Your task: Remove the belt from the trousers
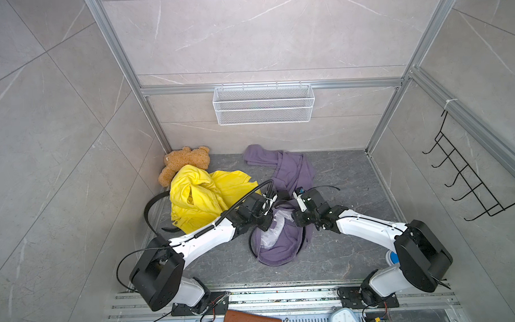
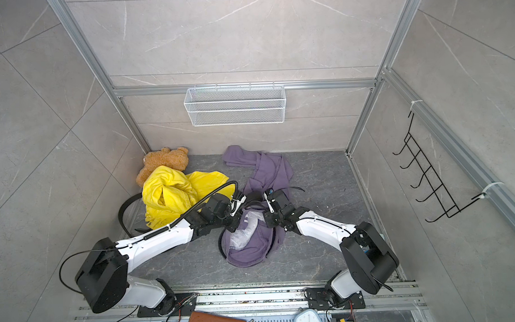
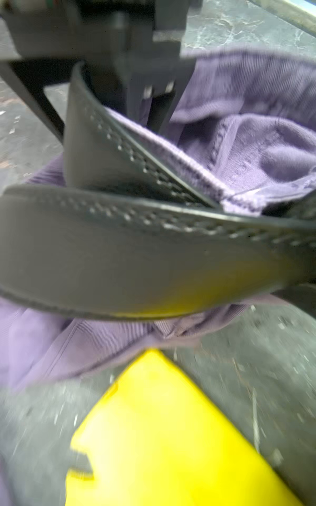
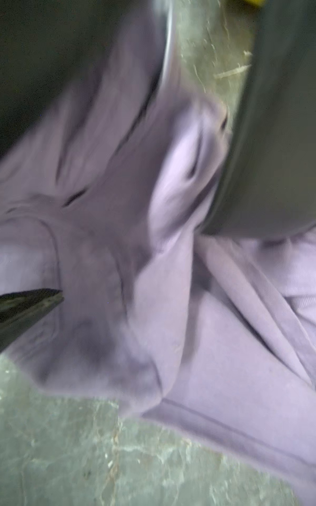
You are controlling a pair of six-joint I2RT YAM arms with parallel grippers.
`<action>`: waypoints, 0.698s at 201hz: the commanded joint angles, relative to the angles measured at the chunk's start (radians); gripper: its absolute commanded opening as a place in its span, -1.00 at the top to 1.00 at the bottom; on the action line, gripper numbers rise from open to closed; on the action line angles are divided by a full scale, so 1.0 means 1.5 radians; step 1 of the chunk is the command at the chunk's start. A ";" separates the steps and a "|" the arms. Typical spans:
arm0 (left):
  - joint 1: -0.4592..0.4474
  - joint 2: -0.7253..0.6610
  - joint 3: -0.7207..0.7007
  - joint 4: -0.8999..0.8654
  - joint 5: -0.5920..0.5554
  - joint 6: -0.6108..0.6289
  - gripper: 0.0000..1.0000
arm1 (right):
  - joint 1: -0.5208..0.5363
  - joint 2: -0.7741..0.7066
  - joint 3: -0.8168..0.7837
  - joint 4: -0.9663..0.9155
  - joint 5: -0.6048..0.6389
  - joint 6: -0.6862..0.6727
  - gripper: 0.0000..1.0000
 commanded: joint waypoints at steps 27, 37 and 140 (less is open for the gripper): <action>0.043 -0.106 -0.016 -0.028 -0.081 -0.003 1.00 | -0.058 0.014 0.041 -0.063 0.130 0.007 -0.11; 0.052 -0.122 -0.025 -0.037 -0.107 -0.014 1.00 | -0.070 0.017 0.048 -0.071 0.140 0.005 -0.09; 0.134 -0.227 -0.102 -0.145 -0.195 -0.137 1.00 | -0.230 0.015 0.087 -0.130 0.185 -0.032 0.02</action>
